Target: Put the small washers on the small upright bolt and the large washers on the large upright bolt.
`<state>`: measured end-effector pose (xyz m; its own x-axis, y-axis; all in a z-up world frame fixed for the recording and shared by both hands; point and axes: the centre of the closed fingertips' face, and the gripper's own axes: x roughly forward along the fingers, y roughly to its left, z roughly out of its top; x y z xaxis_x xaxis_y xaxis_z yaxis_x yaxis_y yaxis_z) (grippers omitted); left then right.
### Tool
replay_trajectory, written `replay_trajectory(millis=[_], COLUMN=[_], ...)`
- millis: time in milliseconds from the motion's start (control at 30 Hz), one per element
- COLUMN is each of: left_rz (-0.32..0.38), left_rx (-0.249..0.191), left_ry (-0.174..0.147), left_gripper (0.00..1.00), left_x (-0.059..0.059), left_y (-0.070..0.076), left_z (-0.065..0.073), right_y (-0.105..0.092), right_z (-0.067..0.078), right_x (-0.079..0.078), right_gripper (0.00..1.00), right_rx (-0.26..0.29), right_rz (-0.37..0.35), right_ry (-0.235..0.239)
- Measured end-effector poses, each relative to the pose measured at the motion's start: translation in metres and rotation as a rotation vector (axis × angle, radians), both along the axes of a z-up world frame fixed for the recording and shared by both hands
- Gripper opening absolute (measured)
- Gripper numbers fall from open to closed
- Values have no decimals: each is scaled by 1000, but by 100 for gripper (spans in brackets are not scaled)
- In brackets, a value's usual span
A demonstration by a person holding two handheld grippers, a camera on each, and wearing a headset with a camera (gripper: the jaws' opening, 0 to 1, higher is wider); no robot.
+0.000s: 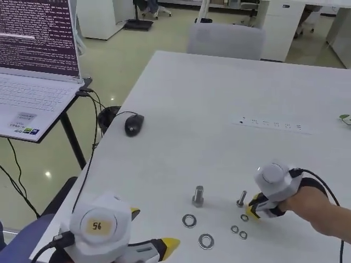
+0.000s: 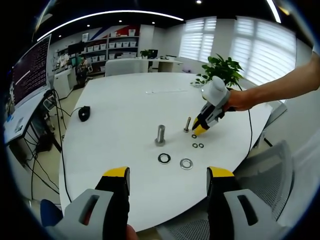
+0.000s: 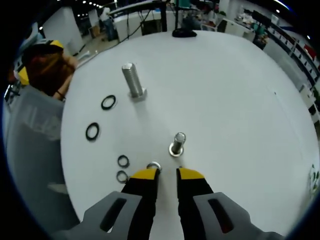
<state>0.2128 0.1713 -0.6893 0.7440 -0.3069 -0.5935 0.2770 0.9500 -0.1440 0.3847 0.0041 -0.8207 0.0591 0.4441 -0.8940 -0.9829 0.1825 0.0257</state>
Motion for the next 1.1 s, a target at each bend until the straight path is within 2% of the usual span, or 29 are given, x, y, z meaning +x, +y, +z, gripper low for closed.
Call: replay_trajectory(millis=[67,100,133,200,300,367,500,567,600,633,667,767,867,1100], left_rz=[-6,-11,-15,-22,-25,-21,-7,-3,0,2,6,14,11,-5], left_rx=[-1,-1,0,1,1,0,-3,-1,-2,-3,-2,-7,-7,-11], left_ry=[3,7,8,9,8,8,5,7,8,9,9,10,9,6], left_gripper=[62,62,62,62,62,62,61,61,61,61,61,61,61,60], left_x=[-1,-1,-2,-3,-4,-5,-6,-7,-8,-8,-8,-9,-9,-7], left_y=[-3,-4,-5,-7,-9,-8,-4,-2,-1,0,1,1,0,-5], left_z=[-2,-3,-3,-3,-3,-3,-2,-3,-3,-4,-4,-4,-5,-4], right_y=[-1,3,3,5,7,8,11,12,8,14,12,11,12,12], right_z=[-3,-1,-2,-2,-1,-1,1,-1,-4,-4,-4,-3,-3,-3], right_x=[-8,-9,-12,-12,-12,-12,-15,-19,-21,-19,-16,-18,-18,-19], right_gripper=[16,15,16,15,16,17,17,17,17,16,16,16,17,14], right_rx=[-6,22,16,21,0,-9,7,-3,-33,-9,-18,-13,-21,-30], right_rz=[38,40,39,49,83,100,100,120,137,175,142,142,172,147], right_ry=[-5,-11,-6,-11,-28,-34,-20,-13,-20,-33,-28,-31,-48,-40])
